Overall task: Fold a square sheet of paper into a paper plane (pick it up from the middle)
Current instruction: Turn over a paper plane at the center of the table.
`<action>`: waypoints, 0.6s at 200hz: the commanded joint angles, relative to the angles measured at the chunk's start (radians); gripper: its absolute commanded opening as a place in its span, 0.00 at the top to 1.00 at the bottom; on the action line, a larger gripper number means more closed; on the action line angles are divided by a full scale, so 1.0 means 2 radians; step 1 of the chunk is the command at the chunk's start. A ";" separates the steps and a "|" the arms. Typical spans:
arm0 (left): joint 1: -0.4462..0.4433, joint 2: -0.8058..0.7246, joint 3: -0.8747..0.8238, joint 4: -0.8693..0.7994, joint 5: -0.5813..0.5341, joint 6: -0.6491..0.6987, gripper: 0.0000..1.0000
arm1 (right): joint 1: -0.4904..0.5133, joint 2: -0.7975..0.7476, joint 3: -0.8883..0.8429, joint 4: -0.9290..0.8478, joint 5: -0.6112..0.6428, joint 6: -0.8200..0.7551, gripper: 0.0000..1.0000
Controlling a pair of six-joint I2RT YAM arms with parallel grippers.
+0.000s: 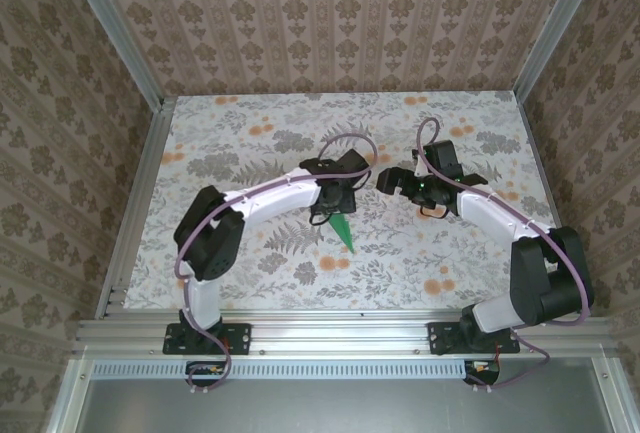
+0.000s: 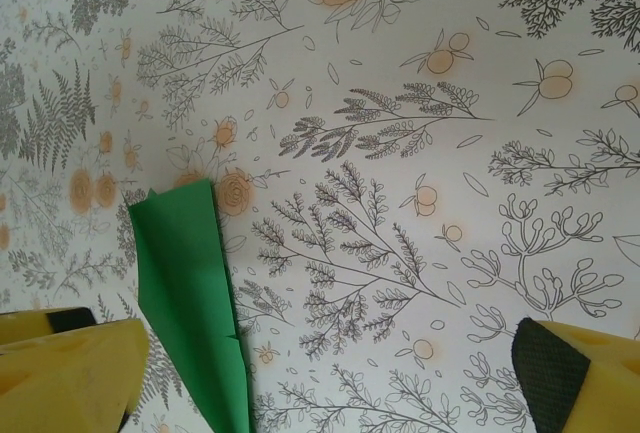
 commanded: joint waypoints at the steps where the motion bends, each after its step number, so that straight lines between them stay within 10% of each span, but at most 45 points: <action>1: 0.001 0.020 0.023 -0.023 0.013 -0.019 0.43 | -0.004 0.001 -0.001 0.003 0.010 0.011 0.05; 120: 0.011 -0.021 -0.014 0.051 0.024 0.021 0.95 | -0.021 0.002 -0.003 -0.002 -0.007 0.030 0.00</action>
